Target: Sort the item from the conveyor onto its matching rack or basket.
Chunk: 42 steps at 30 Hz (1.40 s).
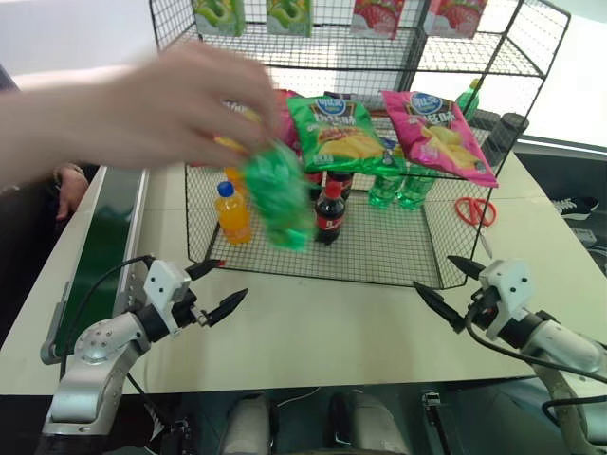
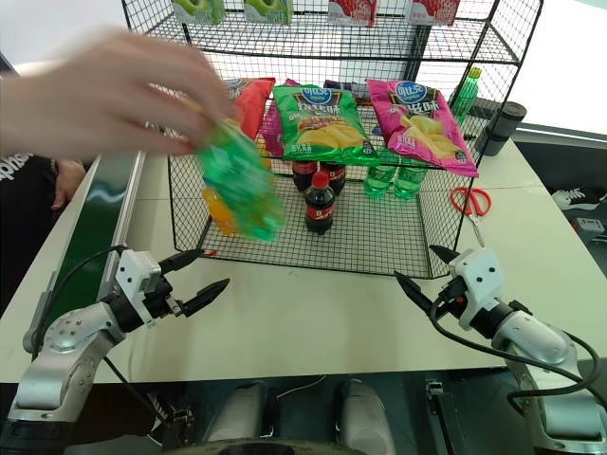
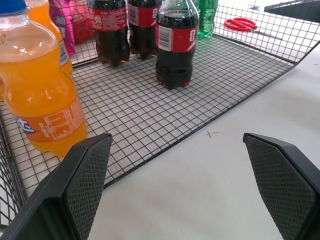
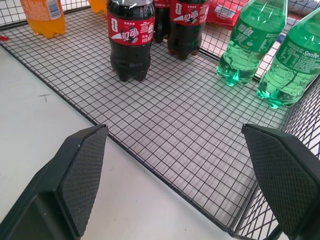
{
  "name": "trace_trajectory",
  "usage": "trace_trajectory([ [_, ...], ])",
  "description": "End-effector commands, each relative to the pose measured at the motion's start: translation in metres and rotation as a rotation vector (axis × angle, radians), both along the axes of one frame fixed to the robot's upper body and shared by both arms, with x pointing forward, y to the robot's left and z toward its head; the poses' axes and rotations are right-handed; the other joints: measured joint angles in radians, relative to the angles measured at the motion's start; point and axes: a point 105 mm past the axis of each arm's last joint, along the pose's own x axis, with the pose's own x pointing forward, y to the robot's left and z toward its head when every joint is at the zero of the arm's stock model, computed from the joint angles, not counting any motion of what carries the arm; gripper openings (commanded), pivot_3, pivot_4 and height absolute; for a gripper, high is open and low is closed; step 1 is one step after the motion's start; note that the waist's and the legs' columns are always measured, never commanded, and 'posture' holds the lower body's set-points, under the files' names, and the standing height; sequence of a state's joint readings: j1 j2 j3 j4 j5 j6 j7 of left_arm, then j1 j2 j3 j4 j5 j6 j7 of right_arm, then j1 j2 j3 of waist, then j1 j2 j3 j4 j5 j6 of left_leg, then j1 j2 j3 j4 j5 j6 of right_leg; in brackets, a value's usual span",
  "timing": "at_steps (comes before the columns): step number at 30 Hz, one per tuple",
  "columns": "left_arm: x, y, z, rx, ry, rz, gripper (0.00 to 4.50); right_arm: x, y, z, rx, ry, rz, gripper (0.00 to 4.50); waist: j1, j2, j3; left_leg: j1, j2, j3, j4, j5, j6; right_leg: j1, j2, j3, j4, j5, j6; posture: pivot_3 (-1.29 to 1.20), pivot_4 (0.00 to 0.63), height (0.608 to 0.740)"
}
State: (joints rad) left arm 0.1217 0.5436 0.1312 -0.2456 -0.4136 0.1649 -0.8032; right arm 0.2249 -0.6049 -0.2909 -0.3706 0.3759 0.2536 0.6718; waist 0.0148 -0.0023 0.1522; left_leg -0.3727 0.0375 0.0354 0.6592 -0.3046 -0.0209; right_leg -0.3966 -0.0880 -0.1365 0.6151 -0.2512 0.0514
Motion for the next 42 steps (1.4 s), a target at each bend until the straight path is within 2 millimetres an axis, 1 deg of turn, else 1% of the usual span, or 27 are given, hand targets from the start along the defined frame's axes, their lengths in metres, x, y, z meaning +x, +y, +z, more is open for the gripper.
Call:
trace_trajectory([
  [1,0.001,-0.002,0.006,0.0,-0.027,-0.006,4.5,0.0,0.006,0.013,0.003,-0.053,0.017,4.46,0.0,0.0,0.0,0.0,0.0,0.0,0.0,0.0,0.0,0.0,0.0,0.0,0.0,0.0,0.0,0.0,0.15,0.735],
  [9,0.001,0.001,0.008,-0.005,-0.001,0.018,4.5,0.004,0.011,0.015,0.007,-0.059,0.035,4.46,-0.001,0.0,0.0,0.0,0.0,0.0,0.0,0.0,0.0,0.0,0.0,0.0,0.0,0.0,0.0,0.0,0.15,0.735],
  [16,0.002,0.013,0.019,-0.045,0.005,0.089,4.5,0.008,0.018,0.016,0.013,-0.063,0.06,4.46,0.0,0.0,0.0,0.0,0.0,0.0,0.0,0.0,0.0,0.0,0.0,0.0,0.0,0.0,0.0,0.0,0.15,0.735],
  [20,0.003,0.022,0.026,-0.104,0.044,0.115,4.5,0.01,0.02,0.016,0.018,-0.064,0.072,4.46,0.0,0.0,0.0,0.0,0.0,0.0,0.0,0.0,0.0,0.0,0.0,0.0,0.0,0.0,0.0,0.0,0.15,0.735],
  [22,0.003,0.028,0.035,-0.205,0.058,0.125,4.5,0.011,0.022,0.016,0.022,-0.065,0.08,4.46,-0.001,0.0,0.0,0.0,0.0,0.0,0.0,0.0,0.0,0.0,0.0,0.0,0.0,0.0,0.0,0.0,0.15,0.735],
  [27,0.01,0.06,0.046,-0.275,0.001,0.3,4.5,0.012,0.03,0.016,0.034,-0.068,0.104,4.46,-0.001,0.0,0.0,0.0,0.0,0.0,0.0,0.0,0.0,0.0,0.0,0.0,0.0,0.0,0.0,0.0,0.15,0.735],
  [29,0.014,0.08,0.045,-0.248,-0.038,0.425,4.5,0.013,0.033,0.016,0.039,-0.068,0.116,4.46,-0.001,0.0,0.0,0.0,0.0,0.0,0.0,0.0,0.0,0.0,0.0,0.0,0.0,0.0,0.0,0.0,0.15,0.735],
  [31,0.017,0.094,0.044,-0.23,-0.065,0.513,4.5,0.013,0.036,0.015,0.044,-0.068,0.124,4.46,0.0,-0.001,0.0,0.0,0.0,0.0,0.0,0.0,0.0,0.001,0.0,0.0,0.0,0.0,0.0,0.0,0.15,0.735],
  [33,0.02,0.117,0.049,-0.234,-0.118,0.652,4.5,0.014,0.039,0.013,0.049,-0.067,0.134,4.46,-0.001,-0.001,0.0,0.0,0.0,0.0,0.0,0.0,0.0,0.001,0.0,0.0,0.0,0.0,0.0,0.0,0.15,0.735],
  [36,0.021,0.143,0.055,-0.254,-0.175,0.799,4.5,0.015,0.043,0.012,0.056,-0.066,0.143,4.46,0.0,-0.002,-0.001,0.0,0.0,0.0,0.0,0.0,0.0,0.001,0.0,0.0,0.0,0.0,0.0,0.0,0.15,0.735],
  [39,0.018,0.162,0.057,-0.25,-0.207,0.909,4.5,0.014,0.047,0.011,0.065,-0.066,0.153,4.46,0.0,-0.003,-0.001,0.0,0.0,0.0,0.0,0.0,0.0,0.001,0.0,0.0,0.0,0.0,0.0,0.0,0.15,0.735],
  [42,0.012,0.171,0.055,-0.238,-0.209,0.969,4.5,0.013,0.053,0.011,0.077,-0.066,0.164,4.46,-0.001,-0.003,-0.002,0.0,-0.001,0.0,0.0,0.0,0.0,0.001,-0.001,0.0,0.0,0.0,0.0,0.0,0.15,0.735],
])
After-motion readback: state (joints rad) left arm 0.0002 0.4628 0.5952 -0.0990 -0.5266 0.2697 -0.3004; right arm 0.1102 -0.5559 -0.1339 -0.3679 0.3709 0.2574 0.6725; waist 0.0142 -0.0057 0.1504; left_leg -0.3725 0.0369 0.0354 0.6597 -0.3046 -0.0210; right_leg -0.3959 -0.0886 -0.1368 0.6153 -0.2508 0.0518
